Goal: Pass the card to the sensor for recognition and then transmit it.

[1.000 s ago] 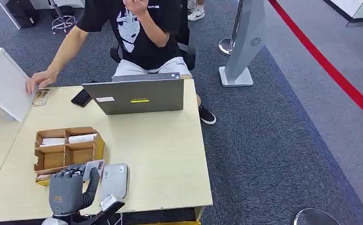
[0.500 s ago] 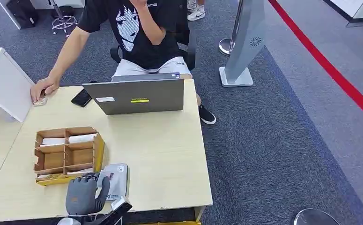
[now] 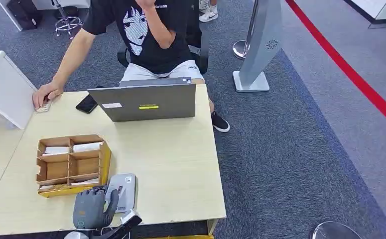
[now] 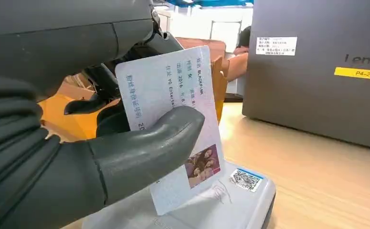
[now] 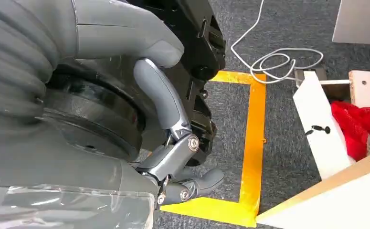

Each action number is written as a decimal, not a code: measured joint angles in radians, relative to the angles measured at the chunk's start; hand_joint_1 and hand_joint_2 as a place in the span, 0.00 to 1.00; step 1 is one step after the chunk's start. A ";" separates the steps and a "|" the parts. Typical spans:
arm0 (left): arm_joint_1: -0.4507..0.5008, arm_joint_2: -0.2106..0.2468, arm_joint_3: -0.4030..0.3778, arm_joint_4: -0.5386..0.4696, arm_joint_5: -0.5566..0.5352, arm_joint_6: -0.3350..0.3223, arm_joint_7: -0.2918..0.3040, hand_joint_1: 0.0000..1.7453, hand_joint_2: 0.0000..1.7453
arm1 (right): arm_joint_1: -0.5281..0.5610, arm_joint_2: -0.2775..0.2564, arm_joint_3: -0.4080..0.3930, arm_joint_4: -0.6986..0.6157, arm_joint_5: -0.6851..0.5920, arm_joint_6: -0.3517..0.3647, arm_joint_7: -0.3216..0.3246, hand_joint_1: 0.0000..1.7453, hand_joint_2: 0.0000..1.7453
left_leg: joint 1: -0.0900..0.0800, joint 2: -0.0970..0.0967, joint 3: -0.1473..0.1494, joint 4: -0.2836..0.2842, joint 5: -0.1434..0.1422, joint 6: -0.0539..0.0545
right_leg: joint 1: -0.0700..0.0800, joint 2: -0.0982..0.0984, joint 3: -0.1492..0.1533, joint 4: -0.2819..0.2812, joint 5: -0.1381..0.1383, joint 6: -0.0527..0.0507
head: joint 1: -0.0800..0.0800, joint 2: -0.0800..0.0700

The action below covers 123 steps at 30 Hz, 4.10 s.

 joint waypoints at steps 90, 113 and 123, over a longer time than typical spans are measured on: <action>0.148 0.087 0.071 -0.518 -0.198 0.064 0.092 0.00 1.00 | 0.000 0.000 0.053 0.006 -0.005 0.035 0.000 0.00 1.00 | 0.000 0.001 -0.001 0.000 0.000 0.000 | 0.000 0.000 -0.001 0.000 -0.001 0.000 | 0.000 0.000; 0.082 0.216 0.260 -0.195 -0.295 0.125 0.173 0.00 1.00 | 0.000 -0.002 0.052 0.006 0.000 0.041 0.007 0.00 1.00 | 0.001 0.000 -0.001 0.000 0.000 0.000 | 0.000 0.000 -0.001 0.000 -0.001 0.000 | 0.000 0.000; 0.053 0.226 0.309 -0.161 -0.301 0.126 0.153 0.00 1.00 | 0.000 -0.002 0.051 0.006 0.008 0.041 0.011 0.00 1.00 | 0.001 0.000 -0.001 0.000 0.000 0.000 | 0.000 0.000 -0.001 0.000 -0.001 0.000 | 0.000 0.000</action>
